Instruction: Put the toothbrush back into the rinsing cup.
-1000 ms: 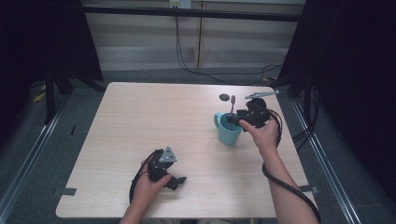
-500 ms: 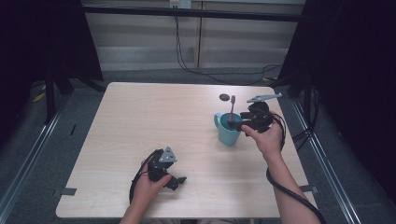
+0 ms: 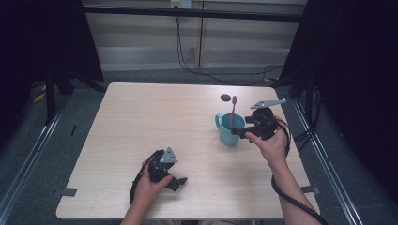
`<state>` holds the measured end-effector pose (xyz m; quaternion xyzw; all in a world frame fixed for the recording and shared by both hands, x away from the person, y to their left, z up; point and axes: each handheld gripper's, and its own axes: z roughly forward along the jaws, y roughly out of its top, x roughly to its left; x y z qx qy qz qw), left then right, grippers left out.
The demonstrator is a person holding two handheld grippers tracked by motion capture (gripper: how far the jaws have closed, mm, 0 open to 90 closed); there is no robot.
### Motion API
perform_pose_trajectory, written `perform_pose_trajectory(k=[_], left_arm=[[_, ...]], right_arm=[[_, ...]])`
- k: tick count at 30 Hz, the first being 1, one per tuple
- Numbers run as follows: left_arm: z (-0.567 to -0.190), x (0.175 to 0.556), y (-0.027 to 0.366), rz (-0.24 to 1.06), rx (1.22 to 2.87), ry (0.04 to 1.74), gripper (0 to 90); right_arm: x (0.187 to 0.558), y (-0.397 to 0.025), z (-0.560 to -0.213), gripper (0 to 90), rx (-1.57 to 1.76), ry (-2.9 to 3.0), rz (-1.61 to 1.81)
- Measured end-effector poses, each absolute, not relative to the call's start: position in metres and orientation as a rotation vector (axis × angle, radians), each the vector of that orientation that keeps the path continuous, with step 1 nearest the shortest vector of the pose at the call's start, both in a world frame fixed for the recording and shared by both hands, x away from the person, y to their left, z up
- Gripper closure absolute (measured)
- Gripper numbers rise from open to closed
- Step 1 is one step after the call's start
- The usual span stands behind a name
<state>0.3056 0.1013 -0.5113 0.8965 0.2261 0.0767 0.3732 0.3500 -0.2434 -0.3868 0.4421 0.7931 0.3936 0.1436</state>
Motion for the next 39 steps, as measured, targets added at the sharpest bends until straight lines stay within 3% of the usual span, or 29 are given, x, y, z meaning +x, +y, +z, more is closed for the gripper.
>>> perform_pose_trajectory(k=[14,39], left_arm=[[-0.511,0.306,0.102,0.198,2.302,0.574,0.0],[-0.511,0.306,0.102,0.198,2.302,0.574,0.0]], right_arm=[[0.334,-0.245,-0.39,16.0,1.232,2.296,1.131],[0.304,-0.249,-0.436,15.5,1.231,2.331,1.149]])
